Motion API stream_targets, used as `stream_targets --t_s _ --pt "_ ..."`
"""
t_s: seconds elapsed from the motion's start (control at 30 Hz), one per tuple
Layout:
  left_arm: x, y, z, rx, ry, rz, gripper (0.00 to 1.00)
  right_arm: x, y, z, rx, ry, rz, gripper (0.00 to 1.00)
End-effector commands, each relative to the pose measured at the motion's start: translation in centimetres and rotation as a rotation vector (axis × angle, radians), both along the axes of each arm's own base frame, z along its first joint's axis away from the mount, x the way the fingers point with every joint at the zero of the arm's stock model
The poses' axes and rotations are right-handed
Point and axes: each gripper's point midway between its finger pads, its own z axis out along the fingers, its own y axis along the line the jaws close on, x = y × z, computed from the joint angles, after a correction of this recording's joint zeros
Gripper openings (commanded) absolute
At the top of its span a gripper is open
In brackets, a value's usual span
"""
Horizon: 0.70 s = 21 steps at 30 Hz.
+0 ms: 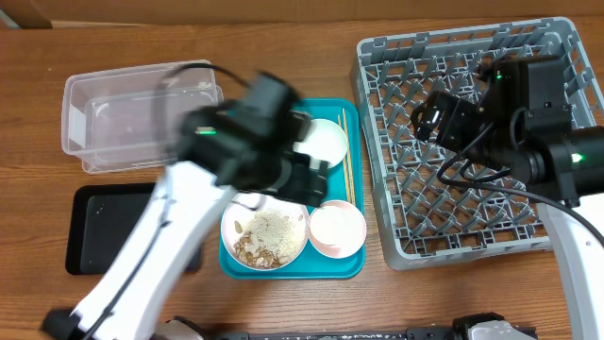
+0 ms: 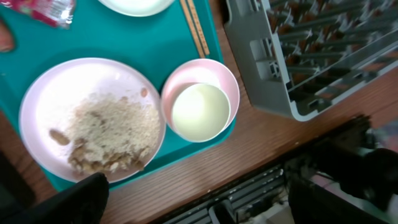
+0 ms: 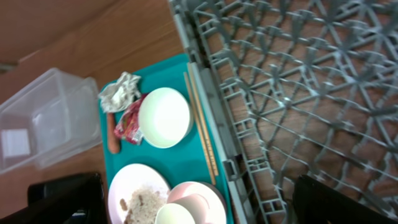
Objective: Sort waste into correct bins and load items into the dishwasher
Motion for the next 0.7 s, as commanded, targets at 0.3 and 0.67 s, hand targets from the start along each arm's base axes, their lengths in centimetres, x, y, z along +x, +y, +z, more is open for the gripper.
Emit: stream_targets --t_s 0.3,0.67 --pt "1.0 -3.2 -9.9 0.297 0.153 0.026 0.68 -1.6 -8.2 -0.1 -0.029 0.079 -0.297 1.0" --pt "1.2 -2.2 -14.9 0.421 0.238 -0.033 0.57 -2.4 -8.6 -0.6 -0.063 0.104 -0.252 1.0"
